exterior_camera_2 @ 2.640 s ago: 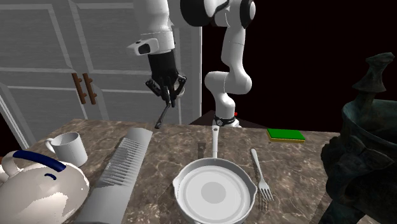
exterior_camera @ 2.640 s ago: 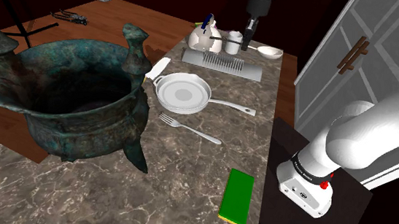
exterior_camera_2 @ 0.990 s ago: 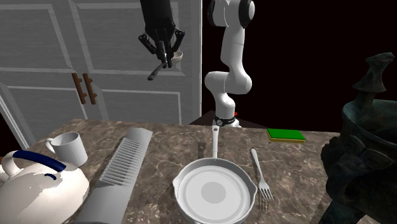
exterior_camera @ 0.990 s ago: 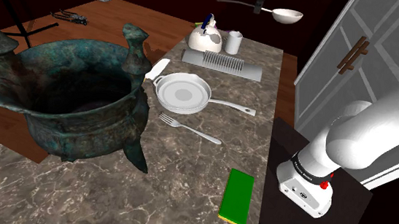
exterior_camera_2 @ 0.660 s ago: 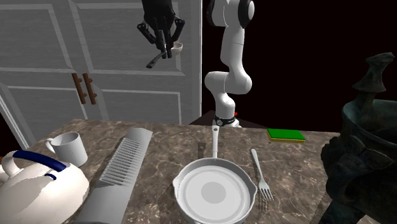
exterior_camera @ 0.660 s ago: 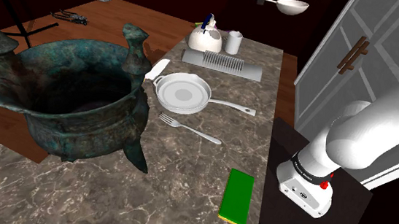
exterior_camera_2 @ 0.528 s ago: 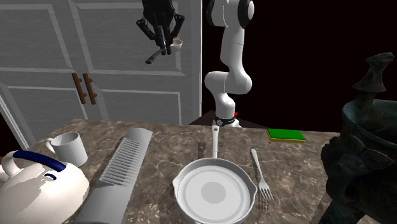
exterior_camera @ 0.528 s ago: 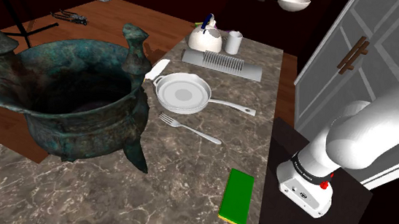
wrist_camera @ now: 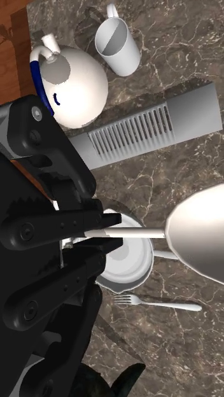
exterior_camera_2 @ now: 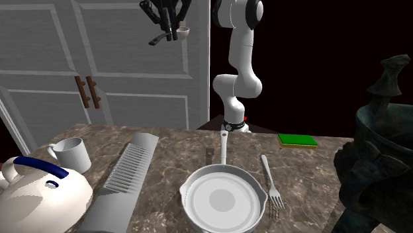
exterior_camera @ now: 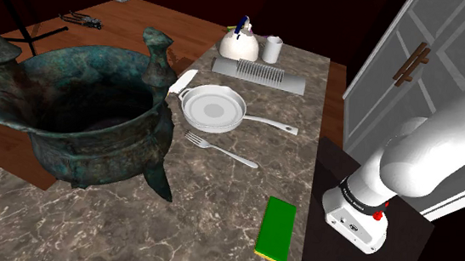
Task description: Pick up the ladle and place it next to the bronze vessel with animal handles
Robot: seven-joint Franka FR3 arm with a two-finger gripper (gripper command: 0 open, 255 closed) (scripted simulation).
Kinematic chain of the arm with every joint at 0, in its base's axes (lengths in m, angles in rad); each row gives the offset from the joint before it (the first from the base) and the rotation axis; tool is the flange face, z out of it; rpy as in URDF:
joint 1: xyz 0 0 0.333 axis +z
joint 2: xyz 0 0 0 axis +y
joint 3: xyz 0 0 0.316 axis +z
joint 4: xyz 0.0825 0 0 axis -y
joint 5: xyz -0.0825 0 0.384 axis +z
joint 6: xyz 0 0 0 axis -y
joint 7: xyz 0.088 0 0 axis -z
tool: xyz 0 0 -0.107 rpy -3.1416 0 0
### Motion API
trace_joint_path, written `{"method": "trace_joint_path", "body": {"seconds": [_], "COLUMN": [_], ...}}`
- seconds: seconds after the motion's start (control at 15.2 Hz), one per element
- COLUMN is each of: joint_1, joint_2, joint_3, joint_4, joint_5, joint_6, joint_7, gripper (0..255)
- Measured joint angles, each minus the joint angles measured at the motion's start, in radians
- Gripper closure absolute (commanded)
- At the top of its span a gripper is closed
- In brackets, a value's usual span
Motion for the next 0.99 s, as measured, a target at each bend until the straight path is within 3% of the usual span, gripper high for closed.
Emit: {"method": "trace_joint_path", "body": {"seconds": [0.73, 0.99], "joint_1": [-0.014, 0.029], "joint_2": [0.162, 0.095], "joint_3": [-0.022, 0.022], "joint_4": [0.374, 0.308], "joint_5": [0.039, 0.034], "joint_6": [-0.216, -0.209], "joint_7": [-0.007, 0.077], "gripper": [255, 255]}}
